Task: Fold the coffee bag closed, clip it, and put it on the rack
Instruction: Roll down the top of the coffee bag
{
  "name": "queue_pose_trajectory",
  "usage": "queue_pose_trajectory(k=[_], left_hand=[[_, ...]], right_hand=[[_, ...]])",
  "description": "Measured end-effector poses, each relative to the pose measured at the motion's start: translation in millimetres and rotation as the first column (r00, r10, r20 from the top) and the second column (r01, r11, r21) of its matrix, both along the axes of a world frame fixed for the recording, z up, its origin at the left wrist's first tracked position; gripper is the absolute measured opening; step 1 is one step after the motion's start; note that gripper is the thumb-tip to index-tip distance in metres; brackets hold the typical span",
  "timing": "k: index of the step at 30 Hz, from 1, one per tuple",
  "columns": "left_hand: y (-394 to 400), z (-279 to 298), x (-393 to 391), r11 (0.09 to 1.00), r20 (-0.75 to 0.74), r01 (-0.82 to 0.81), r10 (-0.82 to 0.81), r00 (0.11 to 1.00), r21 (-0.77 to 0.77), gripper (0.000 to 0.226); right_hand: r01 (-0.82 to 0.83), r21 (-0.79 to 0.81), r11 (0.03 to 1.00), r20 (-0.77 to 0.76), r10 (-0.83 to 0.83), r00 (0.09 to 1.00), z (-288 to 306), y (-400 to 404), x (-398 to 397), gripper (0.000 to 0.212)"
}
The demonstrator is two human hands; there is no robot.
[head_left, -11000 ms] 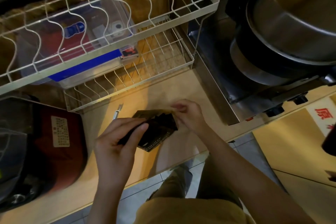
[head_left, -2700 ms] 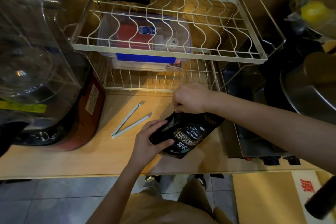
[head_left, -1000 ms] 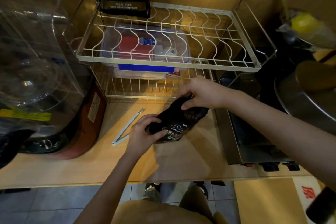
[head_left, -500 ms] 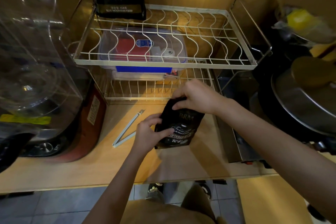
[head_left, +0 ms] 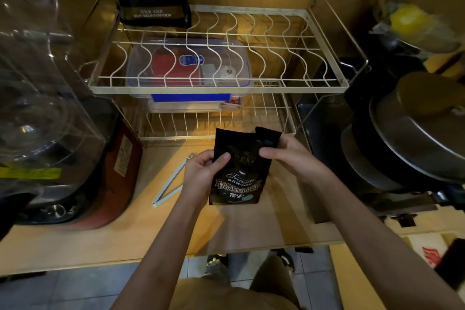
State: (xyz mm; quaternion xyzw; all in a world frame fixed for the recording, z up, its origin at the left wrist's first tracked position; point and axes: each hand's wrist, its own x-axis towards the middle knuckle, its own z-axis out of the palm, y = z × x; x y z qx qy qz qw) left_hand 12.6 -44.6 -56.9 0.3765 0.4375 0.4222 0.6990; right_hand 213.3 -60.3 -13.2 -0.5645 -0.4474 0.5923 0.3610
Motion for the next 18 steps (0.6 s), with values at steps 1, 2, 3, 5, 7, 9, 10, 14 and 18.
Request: queue_pose_trajectory(k=[1, 2, 3, 5, 7, 9, 10, 14, 18], left_hand=[[0.0, 0.5, 1.0, 1.000, 0.008, 0.003, -0.003, 1.000, -0.006, 0.006], [0.2, 0.9, 1.8, 1.000, 0.013, 0.001, -0.001, 1.000, -0.018, 0.007], [0.9, 1.1, 2.2, 1.000, 0.015, -0.007, 0.007, 1.000, -0.028, 0.007], [2.6, 1.1, 2.4, 0.999, 0.011, -0.018, 0.018, 1.000, -0.029, 0.005], [4.2, 3.2, 3.2, 1.000, -0.011, -0.018, 0.018, 1.000, -0.016, 0.003], [5.2, 4.2, 4.3, 0.999, -0.036, -0.044, 0.044, 0.998, -0.007, 0.002], [5.4, 4.4, 4.6, 0.998, -0.047, -0.062, 0.062, 0.997, -0.008, 0.002], [5.6, 1.4, 2.1, 0.996, -0.048, -0.092, 0.091, 0.995, -0.013, 0.005], [8.5, 0.1, -3.3, 0.996, -0.117, -0.075, 0.080, 0.990, 0.042, 0.004]], right_hand=[[-0.023, -0.016, 1.000, -0.010, 0.023, 1.000, -4.8, -2.1, -2.7, 0.058], [-0.063, -0.012, 0.998, 0.006, 0.063, 0.998, -8.9, -4.0, -6.1, 0.060], [-0.085, 0.005, 0.996, 0.041, 0.085, 0.996, -13.4, -5.4, -9.5, 0.060], [-0.010, 0.066, 0.998, 0.068, 0.005, 0.998, -20.4, -6.9, -15.4, 0.053], [0.094, 0.119, 0.988, 0.025, -0.098, 0.995, -24.2, -7.4, -17.3, 0.045], [0.148, 0.143, 0.979, 0.011, -0.151, 0.988, -28.1, -6.0, -15.7, 0.036], [0.158, 0.148, 0.976, 0.022, -0.162, 0.986, -29.1, -5.0, -15.3, 0.031], [0.169, 0.140, 0.976, 0.037, -0.176, 0.984, -33.2, -3.2, -16.7, 0.014], [0.122, 0.130, 0.984, -0.015, -0.121, 0.993, -35.5, -7.2, -12.4, 0.029]])
